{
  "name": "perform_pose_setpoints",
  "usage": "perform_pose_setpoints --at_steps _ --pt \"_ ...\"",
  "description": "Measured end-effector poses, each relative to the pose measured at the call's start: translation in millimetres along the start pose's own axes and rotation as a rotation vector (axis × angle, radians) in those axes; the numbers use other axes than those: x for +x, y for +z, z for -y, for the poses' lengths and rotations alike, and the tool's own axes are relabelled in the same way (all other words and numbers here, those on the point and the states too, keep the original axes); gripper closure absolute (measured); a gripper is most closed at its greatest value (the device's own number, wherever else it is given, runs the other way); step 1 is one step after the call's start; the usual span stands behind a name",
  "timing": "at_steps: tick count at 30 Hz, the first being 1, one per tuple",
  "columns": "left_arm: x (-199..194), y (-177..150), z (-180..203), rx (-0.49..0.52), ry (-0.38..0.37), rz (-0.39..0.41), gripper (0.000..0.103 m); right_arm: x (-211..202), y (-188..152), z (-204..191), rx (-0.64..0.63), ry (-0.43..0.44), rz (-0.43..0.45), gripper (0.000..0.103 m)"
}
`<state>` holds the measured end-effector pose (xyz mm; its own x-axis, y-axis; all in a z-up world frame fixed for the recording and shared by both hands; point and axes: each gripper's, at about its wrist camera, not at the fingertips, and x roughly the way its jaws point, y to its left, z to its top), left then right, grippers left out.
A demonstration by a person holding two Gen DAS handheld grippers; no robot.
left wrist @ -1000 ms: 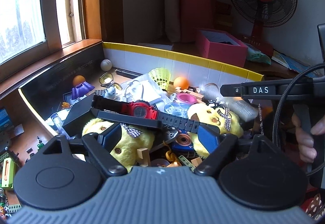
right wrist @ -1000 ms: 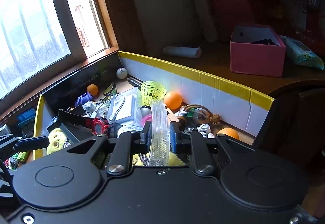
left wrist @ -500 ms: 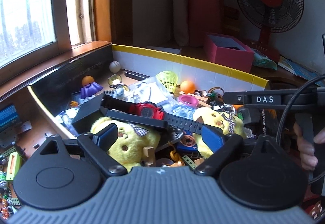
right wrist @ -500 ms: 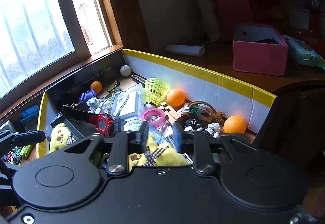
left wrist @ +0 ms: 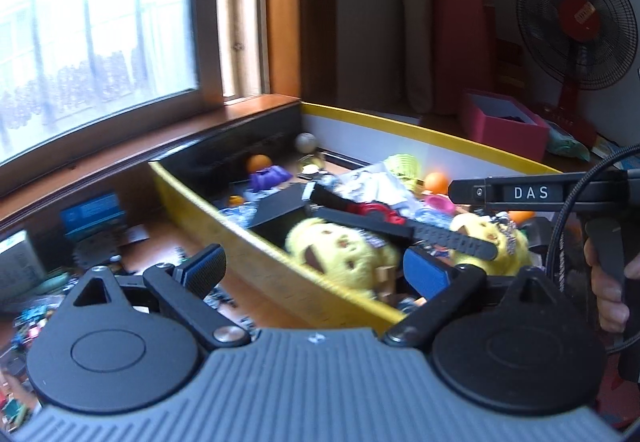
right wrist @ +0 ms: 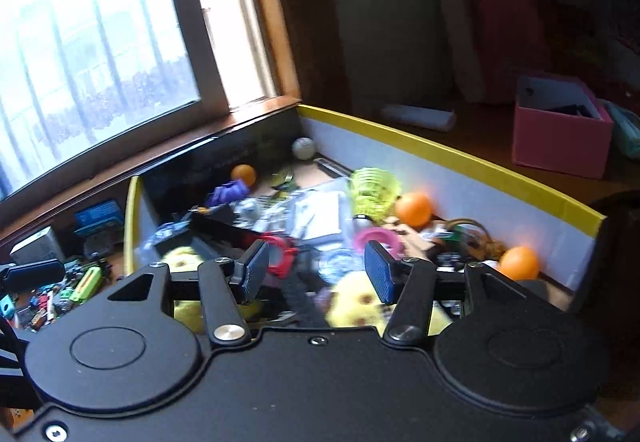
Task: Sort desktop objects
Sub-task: 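Move the empty right tool back over the cluttered desk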
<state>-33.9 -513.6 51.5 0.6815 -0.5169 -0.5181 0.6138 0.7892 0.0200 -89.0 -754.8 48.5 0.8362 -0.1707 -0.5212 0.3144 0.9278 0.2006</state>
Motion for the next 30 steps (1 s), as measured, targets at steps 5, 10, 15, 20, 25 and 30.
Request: perform_pose_setpoints --at_steps 5,10,15,20,25,30 --pt "-33.4 -13.1 -31.3 -0.015 0.040 0.017 0.003 -7.4 -6.8 -41.9 -0.026 0.035 0.007 0.051" --pt "-69.8 -32.6 -66.7 -0.042 0.076 0.027 0.001 -21.0 -22.0 -92.3 -0.047 0.073 -0.002 0.051" --pt "-112.7 -58.3 -105.0 -0.061 0.121 0.024 0.000 -36.6 -46.8 -142.6 -0.055 0.108 -0.030 0.050" --pt "-152.1 -86.6 -141.9 -0.088 0.154 0.009 0.000 -51.0 -78.9 -193.4 -0.074 0.143 -0.070 0.048" --pt "-180.3 -113.6 -172.0 -0.098 0.191 -0.015 0.000 -63.8 -115.5 -234.3 -0.065 0.168 -0.109 0.048" --pt "-195.4 -128.8 -199.3 -0.151 0.235 -0.030 0.000 -67.0 -132.1 -272.5 -0.112 0.205 -0.157 0.047"
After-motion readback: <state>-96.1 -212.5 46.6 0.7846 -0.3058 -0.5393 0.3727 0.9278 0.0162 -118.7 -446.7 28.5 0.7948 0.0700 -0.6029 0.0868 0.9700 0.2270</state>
